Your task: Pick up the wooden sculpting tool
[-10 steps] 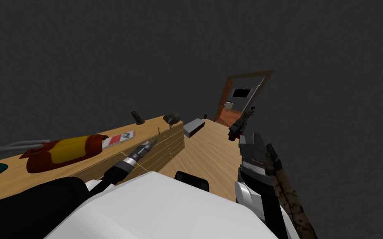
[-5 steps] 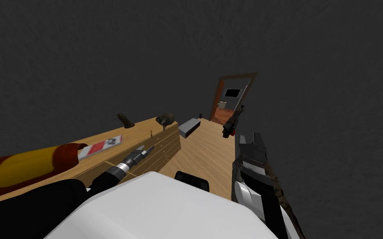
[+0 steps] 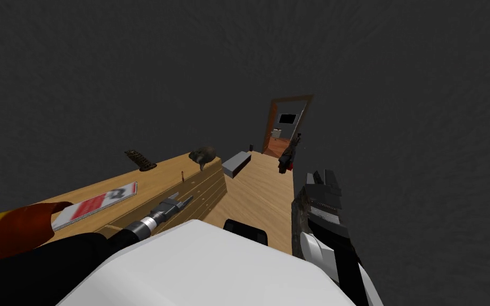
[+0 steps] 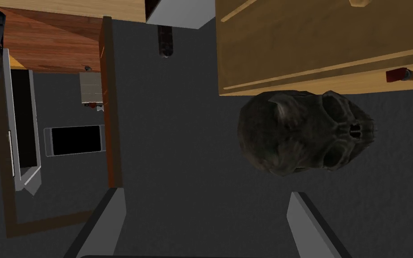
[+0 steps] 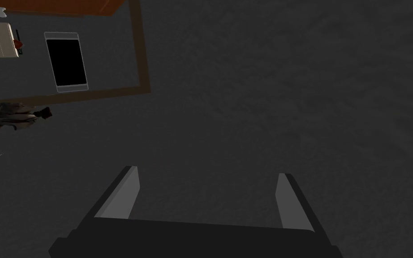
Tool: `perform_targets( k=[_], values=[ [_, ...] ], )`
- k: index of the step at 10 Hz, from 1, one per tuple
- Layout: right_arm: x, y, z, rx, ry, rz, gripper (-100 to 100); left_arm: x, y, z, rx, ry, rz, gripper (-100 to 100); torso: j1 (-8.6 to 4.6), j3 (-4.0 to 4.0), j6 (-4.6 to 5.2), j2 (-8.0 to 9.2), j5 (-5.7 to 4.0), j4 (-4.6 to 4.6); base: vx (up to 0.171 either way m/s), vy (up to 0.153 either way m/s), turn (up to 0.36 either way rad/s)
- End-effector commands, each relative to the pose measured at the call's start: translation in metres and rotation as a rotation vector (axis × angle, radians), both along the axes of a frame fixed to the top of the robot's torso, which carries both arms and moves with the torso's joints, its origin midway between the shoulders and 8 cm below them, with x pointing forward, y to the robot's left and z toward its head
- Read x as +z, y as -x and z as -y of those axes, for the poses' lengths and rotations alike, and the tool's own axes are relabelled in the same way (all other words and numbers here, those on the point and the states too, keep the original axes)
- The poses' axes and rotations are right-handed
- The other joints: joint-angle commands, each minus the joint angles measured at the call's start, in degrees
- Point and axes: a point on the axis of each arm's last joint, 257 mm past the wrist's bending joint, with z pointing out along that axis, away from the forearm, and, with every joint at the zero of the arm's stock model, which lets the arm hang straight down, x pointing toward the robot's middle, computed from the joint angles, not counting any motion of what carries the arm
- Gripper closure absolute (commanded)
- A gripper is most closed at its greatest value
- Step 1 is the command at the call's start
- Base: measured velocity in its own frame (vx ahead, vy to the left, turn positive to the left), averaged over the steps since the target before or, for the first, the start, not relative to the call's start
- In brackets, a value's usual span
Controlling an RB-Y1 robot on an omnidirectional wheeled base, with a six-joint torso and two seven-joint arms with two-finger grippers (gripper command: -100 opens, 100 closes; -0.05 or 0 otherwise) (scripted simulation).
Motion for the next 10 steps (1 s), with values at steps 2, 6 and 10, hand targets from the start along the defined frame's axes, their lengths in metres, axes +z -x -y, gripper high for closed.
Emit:
perform_targets(
  k=[2, 6, 10],
  values=[
    [0.0, 0.0, 0.0, 0.0, 0.0, 0.0, 0, -0.017, 0.03, -0.011, -0.034, -0.123, -0.117, -100, 0.01, -0.03, 0.06, -0.05, 0.0, -0.01, 0.056, 0.004, -0.227],
    [0.0, 0.0, 0.0, 0.0, 0.0, 0.0, 0, -0.031, 0.054, -0.017, -0.079, -0.231, -0.214, -100, 0.05, 0.02, -0.01, 0.04, 0.01, 0.01, 0.03, 0.012, -0.104],
    [0.0, 0.0, 0.0, 0.0, 0.0, 0.0, 0, -0.054, 0.105, -0.029, -0.184, -0.408, -0.404, -100, 0.14, -0.02, 0.04, -0.04, 0.03, -0.01, 0.05, 0.03, -0.22]
  ],
)
